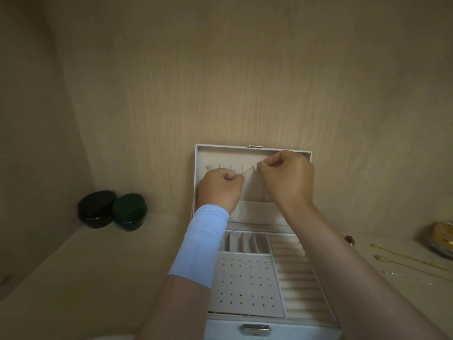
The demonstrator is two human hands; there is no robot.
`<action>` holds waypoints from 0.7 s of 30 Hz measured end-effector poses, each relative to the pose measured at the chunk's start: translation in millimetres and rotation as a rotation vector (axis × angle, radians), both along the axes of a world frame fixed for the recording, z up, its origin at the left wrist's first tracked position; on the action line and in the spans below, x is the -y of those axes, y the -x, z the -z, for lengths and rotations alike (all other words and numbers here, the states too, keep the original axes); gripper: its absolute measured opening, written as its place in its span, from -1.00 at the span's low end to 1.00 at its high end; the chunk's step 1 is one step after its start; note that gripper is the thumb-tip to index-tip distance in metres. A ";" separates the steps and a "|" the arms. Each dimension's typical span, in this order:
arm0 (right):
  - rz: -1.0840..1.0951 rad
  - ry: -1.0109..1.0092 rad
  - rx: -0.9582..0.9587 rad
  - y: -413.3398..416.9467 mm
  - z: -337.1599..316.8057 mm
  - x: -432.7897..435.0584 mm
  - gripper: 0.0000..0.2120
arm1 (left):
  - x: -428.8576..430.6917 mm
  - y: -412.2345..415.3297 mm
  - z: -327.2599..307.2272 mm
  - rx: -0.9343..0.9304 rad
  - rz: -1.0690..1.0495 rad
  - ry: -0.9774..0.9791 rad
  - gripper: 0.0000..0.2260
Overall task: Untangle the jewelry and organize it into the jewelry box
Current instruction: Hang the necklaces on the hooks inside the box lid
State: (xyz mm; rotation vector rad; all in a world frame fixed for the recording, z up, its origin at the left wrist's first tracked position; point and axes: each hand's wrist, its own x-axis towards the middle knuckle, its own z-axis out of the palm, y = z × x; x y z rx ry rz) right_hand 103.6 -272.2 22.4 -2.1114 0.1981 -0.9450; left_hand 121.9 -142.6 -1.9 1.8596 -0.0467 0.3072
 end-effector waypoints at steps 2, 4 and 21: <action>-0.010 0.036 -0.052 2.9 2.3 2.4 -0.90 | -2.9 0.5 0.7 -0.012 0.035 -0.068 -0.80; -0.039 0.026 -0.109 6.6 5.0 4.5 -0.89 | -6.3 0.2 0.9 -0.045 0.073 -0.116 -0.80; -0.463 -0.216 -0.287 32.3 11.8 24.3 -0.92 | -11.3 28.7 -13.9 -0.324 0.658 -0.198 -0.83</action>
